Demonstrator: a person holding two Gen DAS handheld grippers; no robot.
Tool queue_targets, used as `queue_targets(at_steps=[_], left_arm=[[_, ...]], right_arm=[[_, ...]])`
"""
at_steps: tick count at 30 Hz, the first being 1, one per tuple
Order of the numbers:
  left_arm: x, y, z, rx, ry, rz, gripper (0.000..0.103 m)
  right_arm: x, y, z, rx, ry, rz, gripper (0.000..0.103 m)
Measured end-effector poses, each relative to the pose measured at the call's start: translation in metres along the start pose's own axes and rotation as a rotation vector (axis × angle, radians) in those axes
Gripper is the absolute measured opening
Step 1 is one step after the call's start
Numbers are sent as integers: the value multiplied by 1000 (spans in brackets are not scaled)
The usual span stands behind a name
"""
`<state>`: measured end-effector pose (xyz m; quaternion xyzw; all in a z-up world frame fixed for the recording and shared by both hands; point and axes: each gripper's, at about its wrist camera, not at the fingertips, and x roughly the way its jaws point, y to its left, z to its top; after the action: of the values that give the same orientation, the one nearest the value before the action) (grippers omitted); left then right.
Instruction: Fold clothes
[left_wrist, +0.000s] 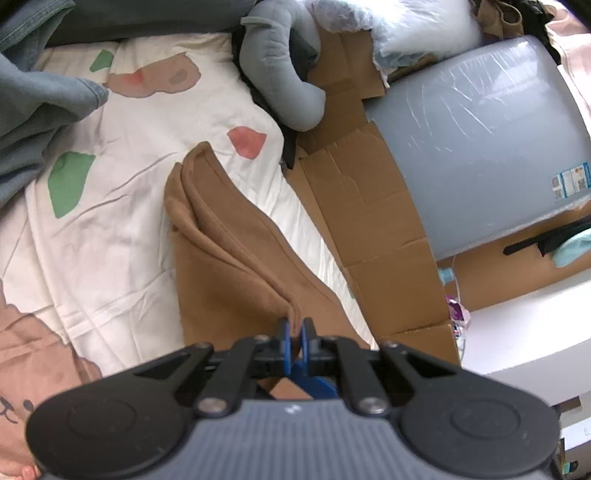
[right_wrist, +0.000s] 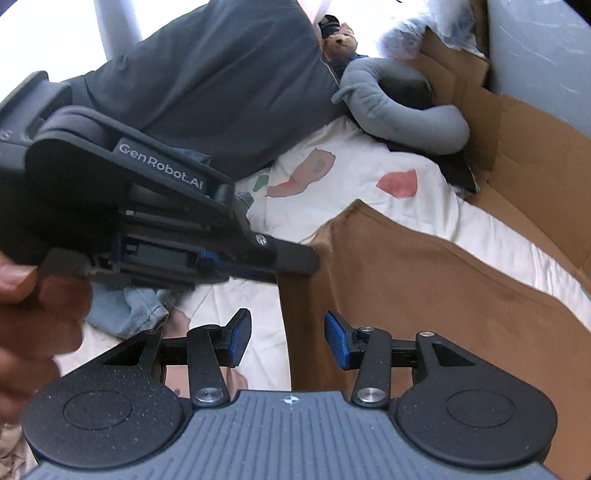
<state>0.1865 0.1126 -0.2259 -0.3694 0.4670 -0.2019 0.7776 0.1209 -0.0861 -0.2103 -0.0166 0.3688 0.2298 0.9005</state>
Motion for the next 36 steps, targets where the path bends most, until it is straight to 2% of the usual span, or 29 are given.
queue_targets(at_steps=[5,10,13,15,16,17,18,19,23,25,26,27,28,30,32,36], left_arm=[[-5,5,1,-30,1,-8,6],[-11,12,4,-64,-11,-18,6],[-13,16,3,-85,-10,-21,6],[-14,17,2,-89,-7,-19,6],[-15,18,2,-91,-5,-20,6],[-15,19,2,-95,-3,-24,6],[-16,19,3,-103,0,-30,6],[-17,19,4,-107,0,-37,6],[-27,18,13,-86,-4,-28,7],[-35,23,21,-92,-30,-25,10],[-39,27,25,-87,-49,-23,23],[-40,32,29,-83,-58,-17,41],[-38,37,32,-83,-55,0,48],[-30,48,38,-80,-42,42,52],[-19,56,43,-64,-18,49,55],[4,71,55,-54,-1,27,72]], right_arm=[[6,9,4,8,-57,-58,51],[14,21,9,-37,-49,-66,50],[20,22,8,-49,-35,-71,40],[24,20,7,-49,-22,-80,29],[25,19,6,-47,-18,-84,27],[25,18,6,-51,-18,-85,20],[25,19,6,-64,-21,-88,6],[25,21,6,-78,-25,-92,3],[26,26,6,-105,-33,-95,1],[26,26,7,-106,-29,-94,1],[26,26,7,-105,-28,-96,1],[26,24,8,-100,-28,-98,1],[26,23,8,-96,-27,-100,1],[27,20,9,-85,-26,-102,1],[27,19,9,-81,-25,-101,1],[27,21,8,-85,-19,-91,1]])
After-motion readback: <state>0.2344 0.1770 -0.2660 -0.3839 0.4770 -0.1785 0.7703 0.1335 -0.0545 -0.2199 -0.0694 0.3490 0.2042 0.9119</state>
